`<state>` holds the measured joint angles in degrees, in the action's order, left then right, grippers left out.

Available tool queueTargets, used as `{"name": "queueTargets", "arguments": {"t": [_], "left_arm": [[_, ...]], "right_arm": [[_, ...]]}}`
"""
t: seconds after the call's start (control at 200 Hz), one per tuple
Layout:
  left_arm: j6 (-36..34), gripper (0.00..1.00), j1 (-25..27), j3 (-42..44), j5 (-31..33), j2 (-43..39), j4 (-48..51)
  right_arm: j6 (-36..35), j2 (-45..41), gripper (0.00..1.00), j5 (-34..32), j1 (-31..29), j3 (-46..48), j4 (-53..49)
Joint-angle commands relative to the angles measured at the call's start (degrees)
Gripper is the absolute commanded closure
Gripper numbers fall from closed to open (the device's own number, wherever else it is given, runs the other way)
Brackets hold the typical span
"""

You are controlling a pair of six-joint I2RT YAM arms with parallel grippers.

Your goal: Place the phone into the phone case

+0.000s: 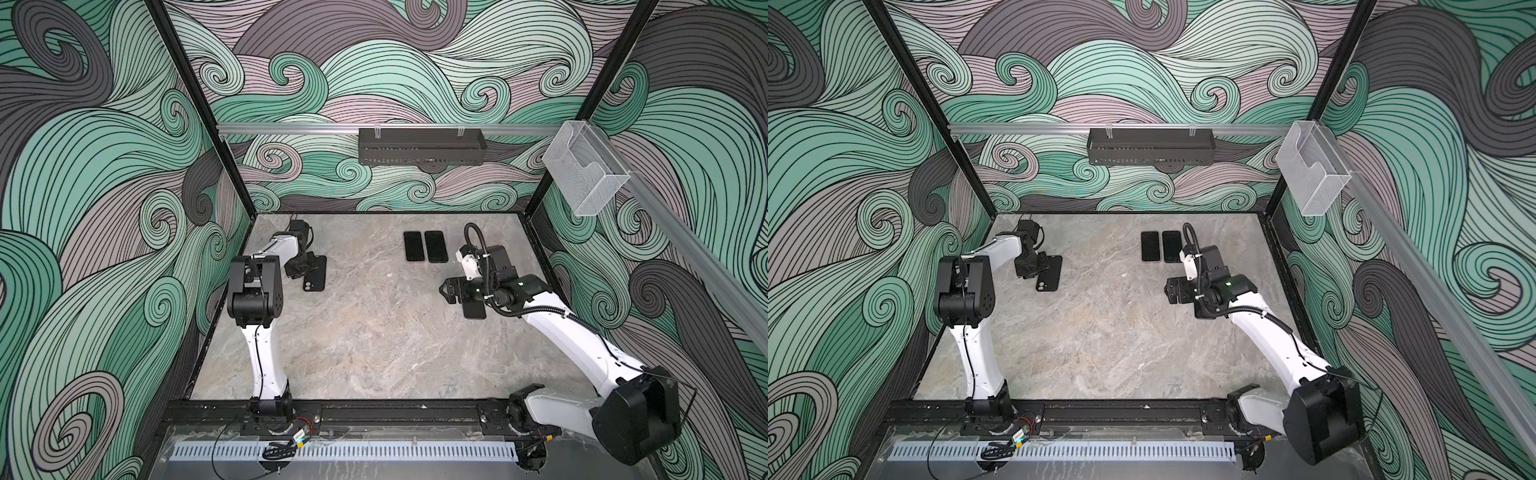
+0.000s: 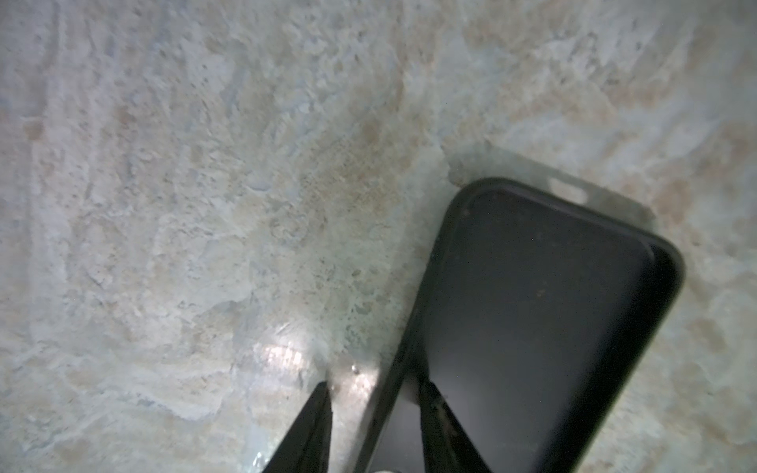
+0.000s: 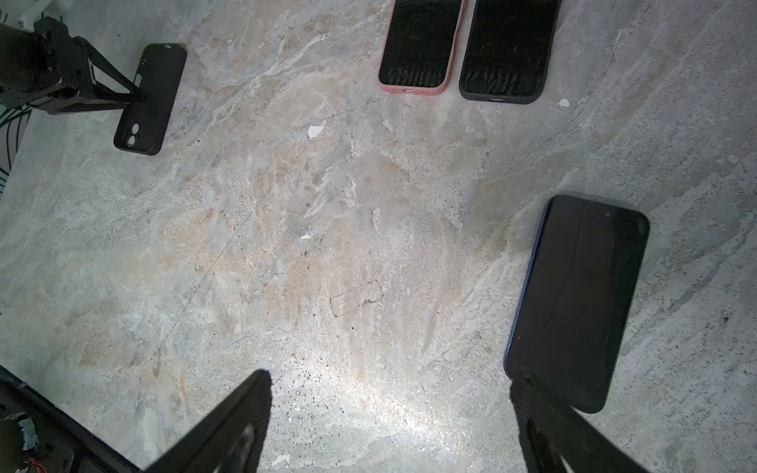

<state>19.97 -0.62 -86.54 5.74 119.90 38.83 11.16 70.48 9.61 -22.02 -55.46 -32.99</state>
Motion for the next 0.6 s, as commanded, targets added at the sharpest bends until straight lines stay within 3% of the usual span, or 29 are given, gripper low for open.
{"name": "queueTargets", "arguments": {"t": [0.0, 0.29, 0.41, 0.595], "left_arm": [[-0.89, 0.68, -0.48, -1.63, -1.29, 1.12, 2.45], [-1.76, 0.87, -0.50, -1.11, -3.39, 1.31, 3.09], [-2.57, 1.00, -0.44, -0.28, -4.20, 0.53, 2.65], [-4.90, 1.00, 0.27, 2.52, -4.48, -2.84, -0.67]], "right_arm": [[0.97, -2.18, 0.09, -0.63, -0.43, 0.01, -1.94], [-0.35, -4.66, 0.09, -3.38, -0.47, 0.14, -4.13], [0.18, -5.17, 0.09, -4.66, -0.46, -0.34, -5.77], [0.09, -6.84, 0.09, -5.38, -0.40, -0.04, -6.35]]}}
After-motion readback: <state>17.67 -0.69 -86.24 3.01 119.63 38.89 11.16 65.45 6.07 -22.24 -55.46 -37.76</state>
